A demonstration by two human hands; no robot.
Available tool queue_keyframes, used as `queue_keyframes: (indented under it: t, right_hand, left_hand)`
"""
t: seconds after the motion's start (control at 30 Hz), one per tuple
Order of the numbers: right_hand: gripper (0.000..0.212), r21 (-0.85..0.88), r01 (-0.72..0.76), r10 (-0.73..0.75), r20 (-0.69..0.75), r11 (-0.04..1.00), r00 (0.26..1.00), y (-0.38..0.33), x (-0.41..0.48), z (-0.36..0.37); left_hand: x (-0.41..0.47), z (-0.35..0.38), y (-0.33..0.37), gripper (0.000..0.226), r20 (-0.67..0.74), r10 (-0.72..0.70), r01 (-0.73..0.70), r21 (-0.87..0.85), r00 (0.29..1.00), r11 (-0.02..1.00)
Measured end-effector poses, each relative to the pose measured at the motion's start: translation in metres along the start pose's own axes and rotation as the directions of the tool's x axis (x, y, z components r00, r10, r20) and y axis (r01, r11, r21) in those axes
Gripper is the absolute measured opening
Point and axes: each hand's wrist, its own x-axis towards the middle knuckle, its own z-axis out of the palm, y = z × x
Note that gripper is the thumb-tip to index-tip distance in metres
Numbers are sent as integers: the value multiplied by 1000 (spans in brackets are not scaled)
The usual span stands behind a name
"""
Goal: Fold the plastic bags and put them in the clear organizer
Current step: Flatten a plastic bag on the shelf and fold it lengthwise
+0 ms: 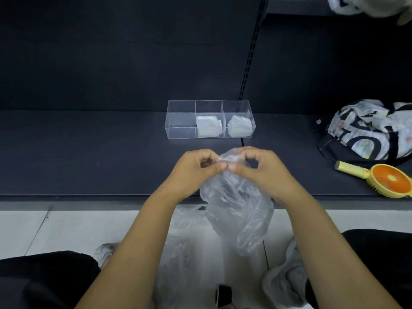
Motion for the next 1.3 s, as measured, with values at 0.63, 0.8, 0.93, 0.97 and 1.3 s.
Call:
queue_keyframes:
  t: [0.63, 0.8, 0.93, 0.97, 1.3]
  right_hand:
    - [21, 136, -76, 140, -554, 988, 821, 60, 9, -23]
    - [10, 176, -90, 144, -322, 980, 936, 59, 28, -11]
    - [10, 185, -93, 112, -97, 978, 989, 53, 58, 8]
    - [11, 176, -105, 118, -63, 979, 991, 53, 66, 10]
    - [27, 25, -310, 310, -116, 951, 943, 126, 112, -53]
  left_hand:
    - [-4, -27, -50, 10, -109, -350, 313, -256, 930, 914]
    - [6, -45, -58, 79, -32, -519, 510, 243, 854, 825]
    - [49, -29, -39, 84, 182, -381, 369, 97, 906, 924]
    - [60, -24, -37, 62, 217, -363, 359, 61, 906, 932]
    - [100, -59, -117, 24, -371, -442, 448, -73, 817, 891]
